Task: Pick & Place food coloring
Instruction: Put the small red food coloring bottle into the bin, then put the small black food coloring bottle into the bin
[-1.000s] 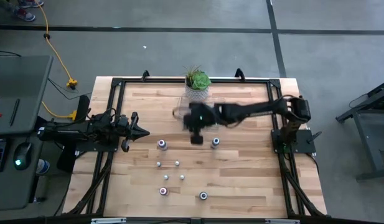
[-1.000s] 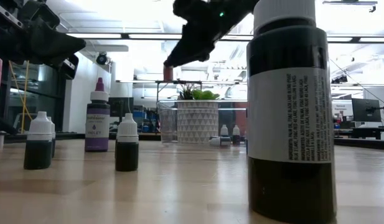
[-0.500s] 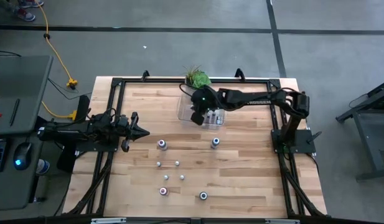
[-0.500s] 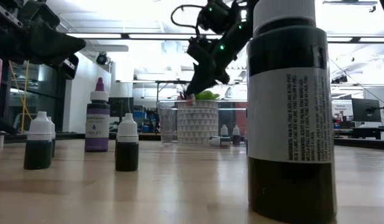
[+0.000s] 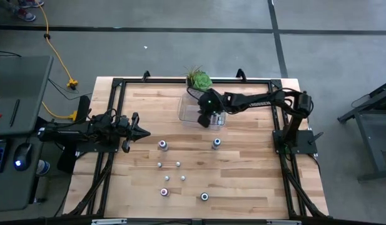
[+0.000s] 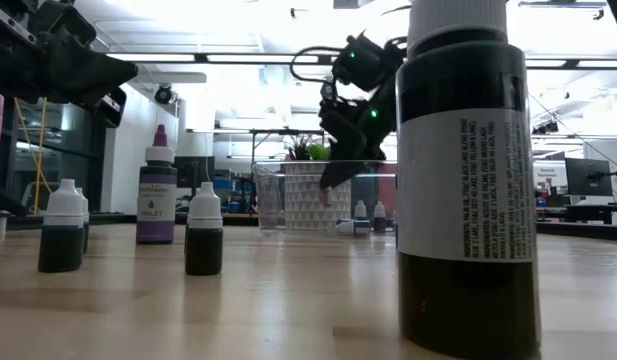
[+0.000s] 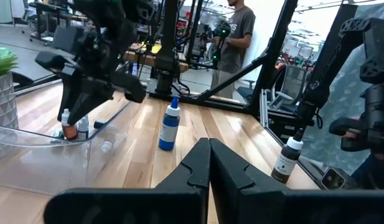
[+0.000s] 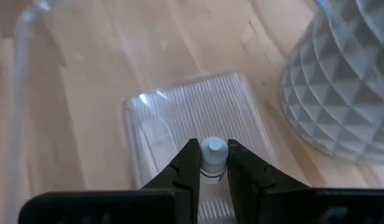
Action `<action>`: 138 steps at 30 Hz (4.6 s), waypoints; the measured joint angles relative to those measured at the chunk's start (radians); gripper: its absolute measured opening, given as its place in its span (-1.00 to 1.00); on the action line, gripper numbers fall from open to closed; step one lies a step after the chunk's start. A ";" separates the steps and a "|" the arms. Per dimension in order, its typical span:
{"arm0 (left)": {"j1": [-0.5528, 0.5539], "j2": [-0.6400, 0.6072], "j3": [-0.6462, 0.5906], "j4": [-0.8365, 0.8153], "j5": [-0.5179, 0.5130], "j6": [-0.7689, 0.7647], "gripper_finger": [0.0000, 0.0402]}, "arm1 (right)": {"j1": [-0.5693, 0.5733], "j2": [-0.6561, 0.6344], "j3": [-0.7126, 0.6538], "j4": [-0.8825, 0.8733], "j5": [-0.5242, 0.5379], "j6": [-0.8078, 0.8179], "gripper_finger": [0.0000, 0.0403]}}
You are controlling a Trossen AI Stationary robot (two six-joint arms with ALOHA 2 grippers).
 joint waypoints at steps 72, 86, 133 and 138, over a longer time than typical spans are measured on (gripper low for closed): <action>0.000 0.000 0.000 0.000 0.000 0.000 -1.00 | 0.394 0.427 1.134 -0.805 -0.142 -0.627 0.02; 0.000 0.000 0.000 0.000 0.000 0.000 -1.00 | 0.468 0.608 1.202 -0.641 -0.014 -0.663 0.01; 0.000 0.000 0.000 -0.001 -0.001 0.000 -1.00 | 0.478 0.784 1.203 -0.458 -0.097 -0.713 0.01; 0.000 0.000 0.000 -0.001 -0.001 0.000 -1.00 | 0.479 0.784 1.203 -0.457 -0.108 -0.712 0.01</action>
